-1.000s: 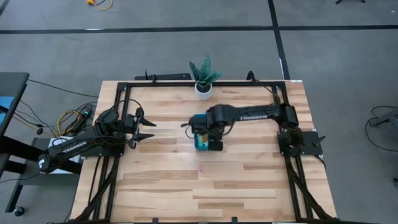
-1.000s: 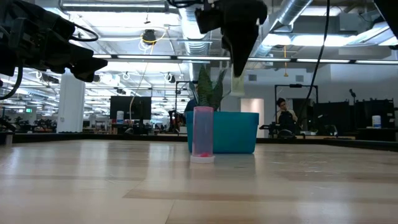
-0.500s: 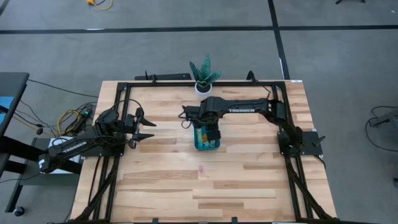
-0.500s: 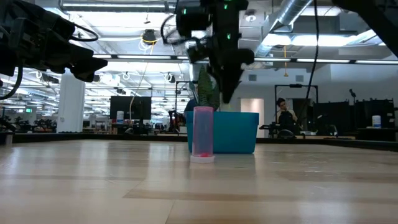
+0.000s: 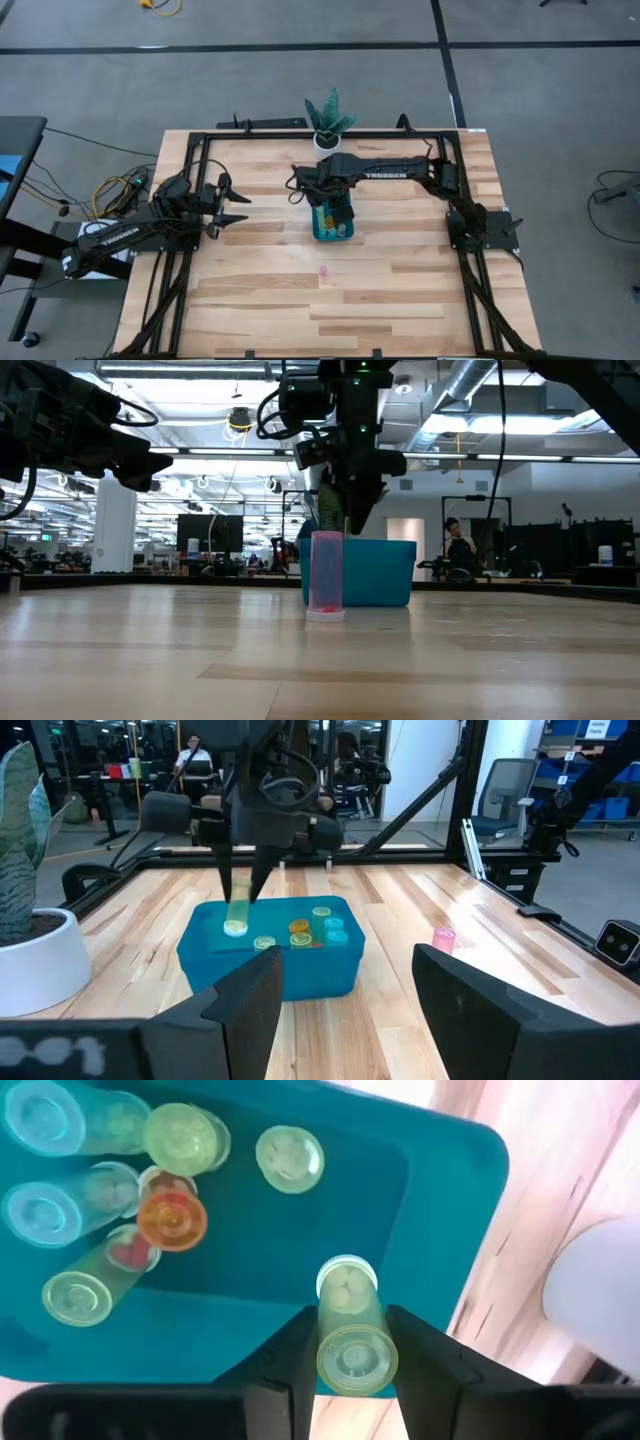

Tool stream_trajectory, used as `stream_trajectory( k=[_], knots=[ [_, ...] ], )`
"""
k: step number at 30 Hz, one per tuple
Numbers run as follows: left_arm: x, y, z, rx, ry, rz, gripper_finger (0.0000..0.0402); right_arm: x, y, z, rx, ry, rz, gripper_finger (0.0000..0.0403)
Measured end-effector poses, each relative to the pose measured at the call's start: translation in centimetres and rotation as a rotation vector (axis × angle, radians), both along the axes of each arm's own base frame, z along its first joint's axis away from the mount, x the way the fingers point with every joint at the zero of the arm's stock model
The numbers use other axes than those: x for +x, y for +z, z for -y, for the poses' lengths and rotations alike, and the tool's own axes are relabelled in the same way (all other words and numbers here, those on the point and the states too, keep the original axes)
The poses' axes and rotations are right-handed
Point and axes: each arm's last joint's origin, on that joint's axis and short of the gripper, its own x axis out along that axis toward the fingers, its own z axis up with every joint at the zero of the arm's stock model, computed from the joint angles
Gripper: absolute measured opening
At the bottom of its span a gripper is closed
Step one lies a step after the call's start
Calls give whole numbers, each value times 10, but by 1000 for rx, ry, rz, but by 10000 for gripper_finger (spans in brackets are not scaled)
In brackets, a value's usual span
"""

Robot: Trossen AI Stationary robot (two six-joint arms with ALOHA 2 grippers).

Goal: Pick and place pill bottles into a basket
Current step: Put the yellow pill bottle into the blue container

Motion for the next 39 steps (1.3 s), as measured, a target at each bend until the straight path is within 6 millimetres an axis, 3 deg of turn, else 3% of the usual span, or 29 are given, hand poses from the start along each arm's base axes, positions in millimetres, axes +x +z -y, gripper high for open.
stream_trajectory(
  k=[12,14,16,28,39],
  knots=[
    [0,0,0,0,0,0,213,2,0,-1,43,145,6,103],
    [0,0,0,0,0,0,213,7,-7,0,41,157,8,103],
    [0,0,0,0,0,0,213,8,-17,3,47,151,-19,103],
    [0,0,0,0,-1,0,213,10,-28,12,49,147,-34,103],
    [0,0,0,0,-1,0,213,11,-28,14,54,143,-26,103]
  ],
)
